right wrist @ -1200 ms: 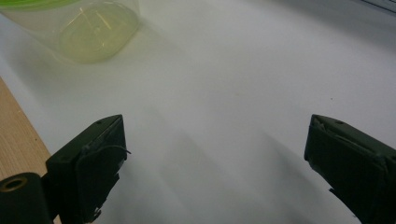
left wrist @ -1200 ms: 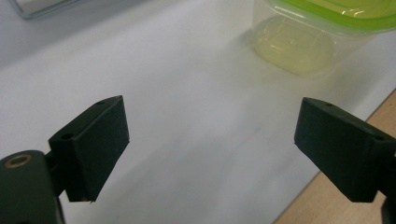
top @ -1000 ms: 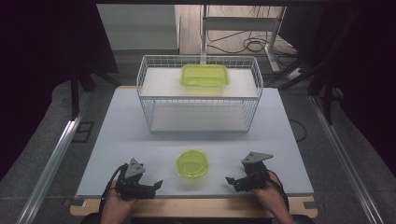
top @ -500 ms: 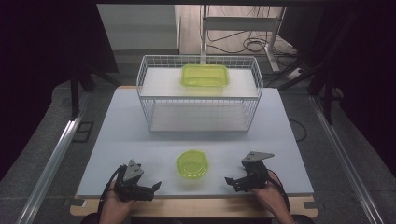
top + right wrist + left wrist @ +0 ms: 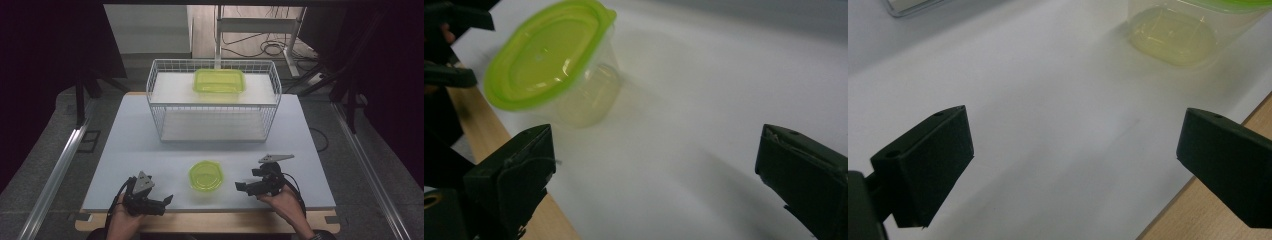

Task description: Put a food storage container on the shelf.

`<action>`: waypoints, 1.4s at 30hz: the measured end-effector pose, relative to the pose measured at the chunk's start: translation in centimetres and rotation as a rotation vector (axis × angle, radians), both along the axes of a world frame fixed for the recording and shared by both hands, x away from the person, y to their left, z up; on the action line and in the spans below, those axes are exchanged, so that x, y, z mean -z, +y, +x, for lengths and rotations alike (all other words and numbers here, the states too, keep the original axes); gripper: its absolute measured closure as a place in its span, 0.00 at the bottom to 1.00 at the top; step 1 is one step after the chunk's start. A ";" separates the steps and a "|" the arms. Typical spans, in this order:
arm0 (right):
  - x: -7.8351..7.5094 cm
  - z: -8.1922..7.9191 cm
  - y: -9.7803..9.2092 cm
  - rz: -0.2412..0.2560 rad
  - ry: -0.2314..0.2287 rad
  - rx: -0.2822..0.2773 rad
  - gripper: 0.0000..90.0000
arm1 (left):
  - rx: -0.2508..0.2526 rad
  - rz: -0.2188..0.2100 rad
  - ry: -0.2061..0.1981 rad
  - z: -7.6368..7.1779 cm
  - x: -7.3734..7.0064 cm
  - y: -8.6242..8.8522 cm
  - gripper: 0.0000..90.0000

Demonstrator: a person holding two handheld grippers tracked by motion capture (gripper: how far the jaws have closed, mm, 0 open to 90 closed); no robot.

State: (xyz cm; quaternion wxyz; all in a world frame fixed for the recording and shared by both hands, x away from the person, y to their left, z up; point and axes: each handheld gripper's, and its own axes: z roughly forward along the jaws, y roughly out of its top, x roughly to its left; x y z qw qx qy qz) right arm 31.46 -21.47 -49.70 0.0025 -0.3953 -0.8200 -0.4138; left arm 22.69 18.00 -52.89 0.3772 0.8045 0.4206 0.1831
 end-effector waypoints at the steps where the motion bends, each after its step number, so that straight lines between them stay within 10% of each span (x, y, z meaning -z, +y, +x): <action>1: -0.2 0.2 0.2 0.006 0.010 -0.005 0.05 | 0.000 0.001 -0.001 0.0 0.0 0.0 0.02; 19: -1.7 3.2 3.6 0.074 0.075 -0.060 0.43 | 0.010 0.013 0.004 -0.1 0.0 -0.1 0.02; 42: 0.7 5.6 5.4 0.239 0.400 -0.070 0.89 | 0.019 0.022 0.012 -0.1 0.1 -0.3 0.03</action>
